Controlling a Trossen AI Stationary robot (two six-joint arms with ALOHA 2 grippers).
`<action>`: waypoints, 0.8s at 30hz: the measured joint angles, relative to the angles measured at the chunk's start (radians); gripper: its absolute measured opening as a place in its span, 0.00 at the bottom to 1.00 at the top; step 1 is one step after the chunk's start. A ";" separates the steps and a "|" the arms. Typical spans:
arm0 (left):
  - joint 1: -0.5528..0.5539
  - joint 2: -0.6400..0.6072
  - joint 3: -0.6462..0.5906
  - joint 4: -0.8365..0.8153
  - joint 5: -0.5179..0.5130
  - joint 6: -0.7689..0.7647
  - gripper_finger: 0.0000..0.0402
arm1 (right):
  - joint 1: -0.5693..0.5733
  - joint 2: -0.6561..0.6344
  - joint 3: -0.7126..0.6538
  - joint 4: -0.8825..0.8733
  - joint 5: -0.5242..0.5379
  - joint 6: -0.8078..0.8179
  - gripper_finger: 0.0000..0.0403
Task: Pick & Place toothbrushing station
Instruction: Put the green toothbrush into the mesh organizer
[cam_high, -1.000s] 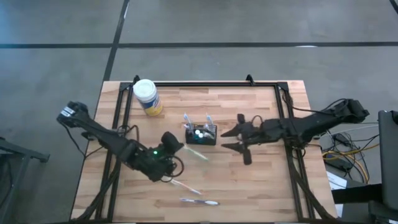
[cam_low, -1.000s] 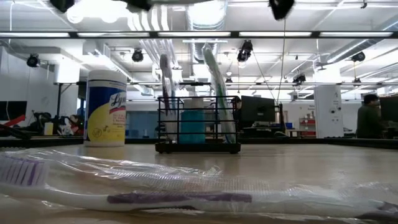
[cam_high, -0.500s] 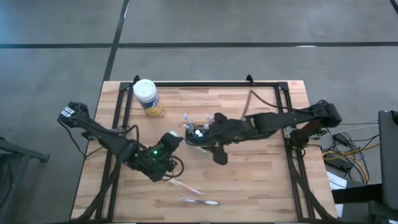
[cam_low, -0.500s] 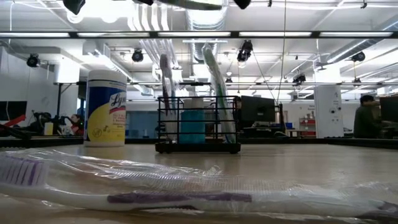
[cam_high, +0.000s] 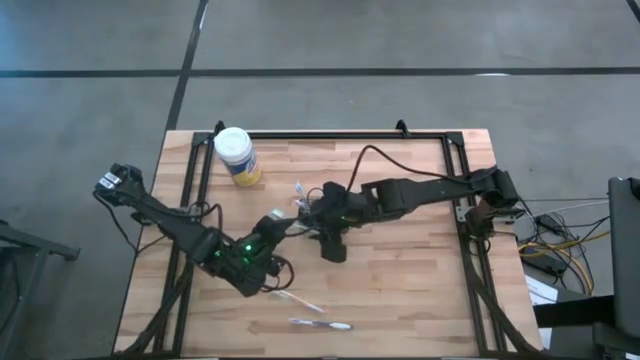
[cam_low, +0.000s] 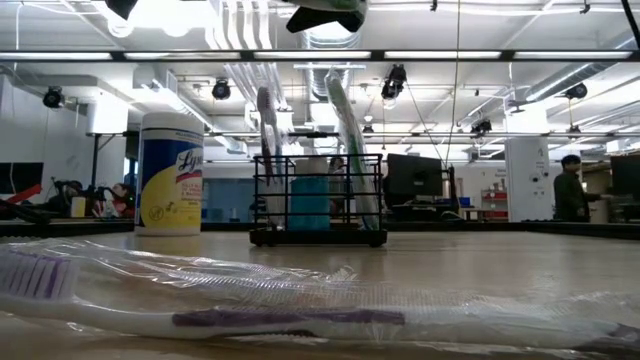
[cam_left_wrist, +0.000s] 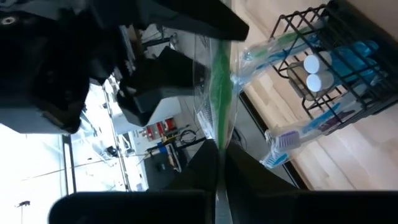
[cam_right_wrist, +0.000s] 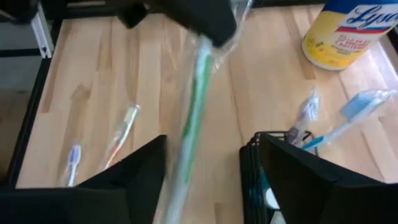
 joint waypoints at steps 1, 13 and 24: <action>-0.001 0.000 0.000 -0.001 0.000 0.001 0.04 | 0.000 0.000 0.000 -0.004 -0.016 -0.006 0.55; -0.003 0.000 0.001 0.011 -0.003 0.040 0.04 | -0.006 -0.006 0.001 -0.012 -0.052 -0.055 0.06; -0.012 0.000 0.006 0.018 -0.060 0.044 0.13 | -0.009 -0.006 0.001 0.006 -0.037 -0.061 0.05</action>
